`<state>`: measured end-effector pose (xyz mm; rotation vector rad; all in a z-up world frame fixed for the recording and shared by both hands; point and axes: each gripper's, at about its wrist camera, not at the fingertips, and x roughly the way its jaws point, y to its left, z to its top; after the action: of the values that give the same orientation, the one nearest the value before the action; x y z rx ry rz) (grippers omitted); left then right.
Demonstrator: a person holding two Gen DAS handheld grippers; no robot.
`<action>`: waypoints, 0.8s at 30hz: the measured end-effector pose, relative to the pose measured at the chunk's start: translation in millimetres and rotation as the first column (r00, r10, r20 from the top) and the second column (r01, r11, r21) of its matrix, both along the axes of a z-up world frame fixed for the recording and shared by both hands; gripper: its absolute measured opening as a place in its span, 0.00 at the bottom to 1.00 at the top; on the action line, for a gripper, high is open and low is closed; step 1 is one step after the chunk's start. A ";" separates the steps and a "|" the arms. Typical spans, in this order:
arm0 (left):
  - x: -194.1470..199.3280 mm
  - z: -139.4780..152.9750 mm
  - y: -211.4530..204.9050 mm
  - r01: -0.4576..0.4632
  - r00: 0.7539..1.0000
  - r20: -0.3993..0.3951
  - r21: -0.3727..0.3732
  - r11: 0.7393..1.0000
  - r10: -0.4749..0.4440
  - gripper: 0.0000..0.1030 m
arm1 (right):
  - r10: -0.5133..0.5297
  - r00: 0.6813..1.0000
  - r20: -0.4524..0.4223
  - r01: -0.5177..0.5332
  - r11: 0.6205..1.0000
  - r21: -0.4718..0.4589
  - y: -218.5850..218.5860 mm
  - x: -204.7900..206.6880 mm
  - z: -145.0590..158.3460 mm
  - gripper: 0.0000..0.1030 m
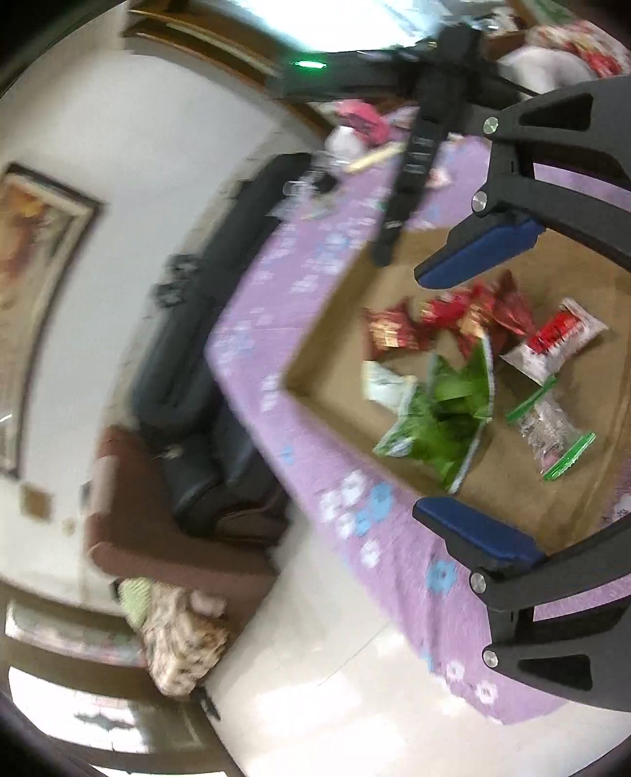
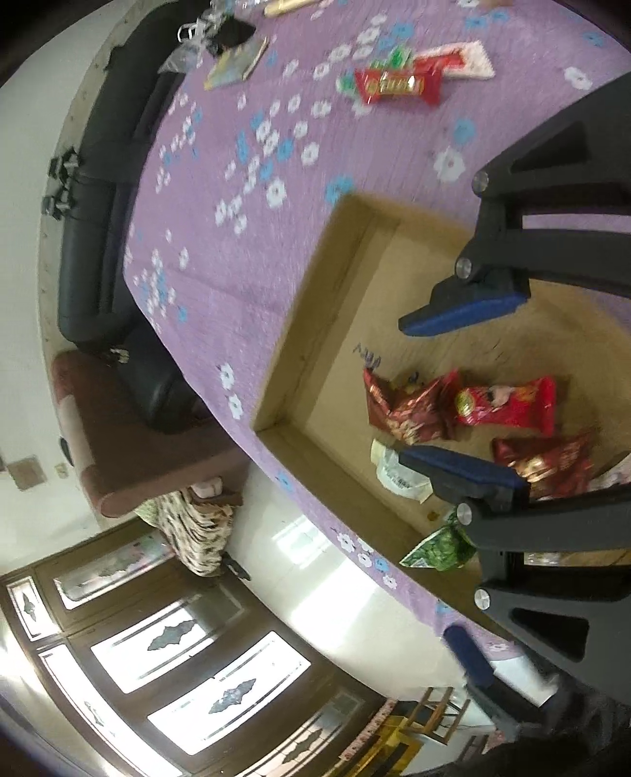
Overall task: Organize snacks
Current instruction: 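Move both open tools back toward the remaining snacks on the table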
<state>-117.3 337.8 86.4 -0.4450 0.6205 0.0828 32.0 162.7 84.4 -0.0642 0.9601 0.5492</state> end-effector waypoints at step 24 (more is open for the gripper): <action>-29.7 31.6 -129.2 0.320 0.938 0.113 0.091 0.943 -0.329 0.99 | -0.595 0.801 0.068 0.585 0.802 0.121 -365.8 -57.4 27.8 0.66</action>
<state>-147.1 208.6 118.0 -0.2707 0.5569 -0.2365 -25.4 -203.1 112.2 0.2876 0.7944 0.0049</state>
